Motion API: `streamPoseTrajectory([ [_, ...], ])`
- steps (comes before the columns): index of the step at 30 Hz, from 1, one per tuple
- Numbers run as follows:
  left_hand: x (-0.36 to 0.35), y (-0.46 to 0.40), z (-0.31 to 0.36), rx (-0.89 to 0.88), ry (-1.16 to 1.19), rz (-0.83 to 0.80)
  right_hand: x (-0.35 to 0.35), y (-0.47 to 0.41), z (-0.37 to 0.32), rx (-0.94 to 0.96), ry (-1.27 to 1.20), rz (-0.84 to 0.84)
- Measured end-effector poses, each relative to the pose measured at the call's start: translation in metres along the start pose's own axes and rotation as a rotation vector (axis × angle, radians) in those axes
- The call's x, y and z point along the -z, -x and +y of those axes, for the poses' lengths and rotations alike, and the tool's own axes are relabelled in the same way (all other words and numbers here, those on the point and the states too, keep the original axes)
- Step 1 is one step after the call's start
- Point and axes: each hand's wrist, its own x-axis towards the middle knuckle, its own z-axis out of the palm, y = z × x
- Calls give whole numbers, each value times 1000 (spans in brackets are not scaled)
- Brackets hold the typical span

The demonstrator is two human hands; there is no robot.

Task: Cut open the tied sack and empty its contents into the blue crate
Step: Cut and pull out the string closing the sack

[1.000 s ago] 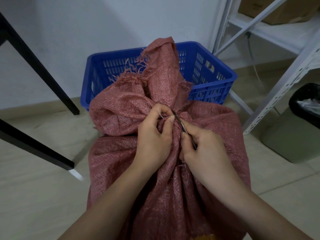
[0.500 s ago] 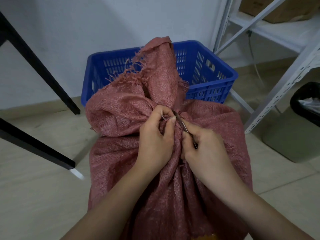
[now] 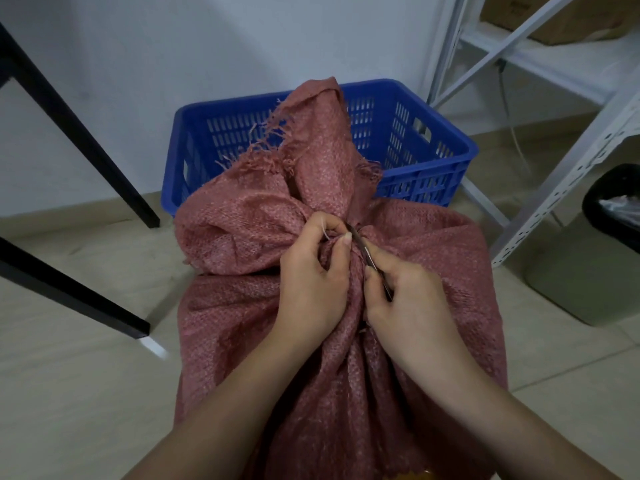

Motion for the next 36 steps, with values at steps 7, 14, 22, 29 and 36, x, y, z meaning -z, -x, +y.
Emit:
streamPoseTrajectory([
  [7,2,-3,1,20,6,1,0,1,-3,3,37,-14],
  [14,0,-4,4,138,136,28,0,3,-7,-3,56,-9],
  [22,0,-3,6,209,205,47,4,3,-7,4,88,-33],
  [29,0,-1,8,285,245,47,15,-3,-9,16,113,-127],
  [36,2,-2,12,410,319,76,22,-3,-13,49,115,-158],
])
